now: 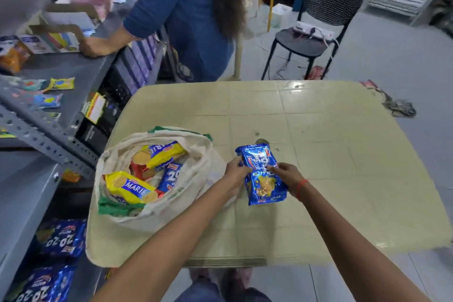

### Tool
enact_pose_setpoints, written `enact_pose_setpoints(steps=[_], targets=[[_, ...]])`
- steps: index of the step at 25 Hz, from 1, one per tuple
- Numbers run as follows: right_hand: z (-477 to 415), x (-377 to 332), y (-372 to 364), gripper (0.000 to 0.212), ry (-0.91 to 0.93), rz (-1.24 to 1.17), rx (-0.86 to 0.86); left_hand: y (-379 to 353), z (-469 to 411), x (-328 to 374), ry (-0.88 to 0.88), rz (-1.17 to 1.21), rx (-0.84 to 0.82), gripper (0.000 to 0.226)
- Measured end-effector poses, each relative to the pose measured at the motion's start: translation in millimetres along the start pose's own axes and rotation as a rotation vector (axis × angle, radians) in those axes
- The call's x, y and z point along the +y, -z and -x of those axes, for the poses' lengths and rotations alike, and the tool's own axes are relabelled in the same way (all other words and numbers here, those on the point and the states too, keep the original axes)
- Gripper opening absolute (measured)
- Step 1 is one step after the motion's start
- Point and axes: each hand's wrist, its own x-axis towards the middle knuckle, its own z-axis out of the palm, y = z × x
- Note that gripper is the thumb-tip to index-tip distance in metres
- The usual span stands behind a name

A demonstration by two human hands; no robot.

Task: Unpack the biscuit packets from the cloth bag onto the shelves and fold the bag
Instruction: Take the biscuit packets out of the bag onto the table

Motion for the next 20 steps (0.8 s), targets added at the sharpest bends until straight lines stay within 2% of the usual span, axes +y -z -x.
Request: enact_pose_setpoints(steps=[5, 9, 11, 14, 17, 20], targets=[[-17.3, -0.5, -2.3, 0.034, 0.15, 0.189, 0.108, -19.3, -28.3, 5.5, 0.037, -0.124, -0.088, 0.053], [-26.1, 5.1, -12.2, 0.04, 0.108, 0.273, 0.042, -15.4, -43.7, 5.6, 0.078, -0.161, -0.199, 0.056], [-24.3, 5.1, -17.6, 0.037, 0.16, 0.369, 0.136, -11.4, -41.8, 8.0, 0.061, -0.175, -0.2, 0.051], [-19.7, -13.2, -39.3, 0.032, 0.338, 0.471, 0.258, 9.6, -30.5, 16.3, -0.082, -0.279, 0.017, 0.035], [-14.6, -42.6, -85.6, 0.038, 0.416, 0.521, 0.131, 49.6, -17.2, 25.0, -0.224, -0.335, 0.26, 0.027], [-1.6, -72.5, -150.1, 0.027, 0.53, 0.514, -0.057, 110.9, 6.1, 35.6, -0.316, -0.422, 0.512, 0.022]])
